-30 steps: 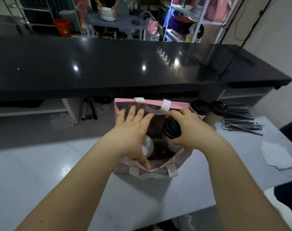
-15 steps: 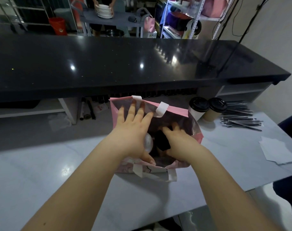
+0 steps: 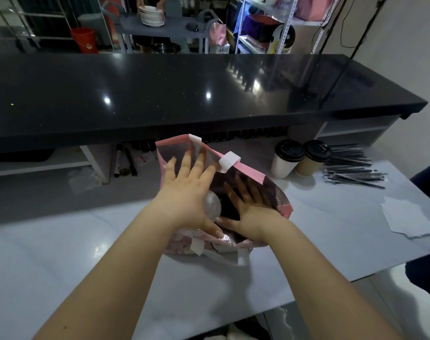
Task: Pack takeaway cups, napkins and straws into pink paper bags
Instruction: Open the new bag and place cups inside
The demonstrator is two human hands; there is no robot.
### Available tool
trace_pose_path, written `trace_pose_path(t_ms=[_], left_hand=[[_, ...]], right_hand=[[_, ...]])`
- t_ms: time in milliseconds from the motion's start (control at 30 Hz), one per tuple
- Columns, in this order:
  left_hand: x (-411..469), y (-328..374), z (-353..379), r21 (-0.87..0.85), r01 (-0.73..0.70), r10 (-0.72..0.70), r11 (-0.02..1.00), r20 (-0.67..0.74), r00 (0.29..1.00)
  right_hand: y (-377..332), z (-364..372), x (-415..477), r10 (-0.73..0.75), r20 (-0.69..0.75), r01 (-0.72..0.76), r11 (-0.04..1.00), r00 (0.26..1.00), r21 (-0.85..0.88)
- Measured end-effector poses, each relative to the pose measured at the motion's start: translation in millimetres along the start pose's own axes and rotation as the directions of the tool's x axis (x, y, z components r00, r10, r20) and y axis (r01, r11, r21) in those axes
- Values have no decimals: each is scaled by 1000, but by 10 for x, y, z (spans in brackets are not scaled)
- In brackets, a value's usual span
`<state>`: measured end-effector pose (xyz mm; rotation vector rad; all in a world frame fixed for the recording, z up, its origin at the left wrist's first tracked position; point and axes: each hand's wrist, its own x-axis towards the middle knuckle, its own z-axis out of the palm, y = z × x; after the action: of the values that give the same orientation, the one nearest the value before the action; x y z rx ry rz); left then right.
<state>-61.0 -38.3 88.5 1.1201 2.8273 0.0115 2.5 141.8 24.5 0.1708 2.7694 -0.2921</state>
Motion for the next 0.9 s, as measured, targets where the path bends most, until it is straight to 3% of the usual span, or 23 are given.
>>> trace_pose_path(t_ms=[200, 300, 400, 500, 600, 700, 900], left_hand=[[43, 35, 44, -38, 29, -31, 999, -54, 998], [140, 83, 0, -83, 80, -87, 993, -81, 993], [221, 101, -91, -64, 113, -120, 992, -119, 986], [247, 100, -186, -41, 107, -114, 993, -273, 955], [288, 150, -301, -143, 106, -159, 984, -435, 886], [418, 290, -463, -268, 87, -217, 959, -505, 835], [831, 980, -628, -233, -77, -34, 969, -436, 899]], right_hand=[[71, 46, 95, -41, -29, 40, 999, 999, -28], [123, -150, 204, -79, -34, 74, 989, 996, -128], [93, -382, 249, -106, -61, 99, 989, 992, -113], [50, -608, 150, -167, -209, 150, 984, 964, -95], [62, -878, -23, -235, -377, 213, 972, 896, -100], [178, -1164, -210, -171, -430, 170, 985, 887, -40], [753, -1399, -641, 8, -579, 47, 996, 815, 80]])
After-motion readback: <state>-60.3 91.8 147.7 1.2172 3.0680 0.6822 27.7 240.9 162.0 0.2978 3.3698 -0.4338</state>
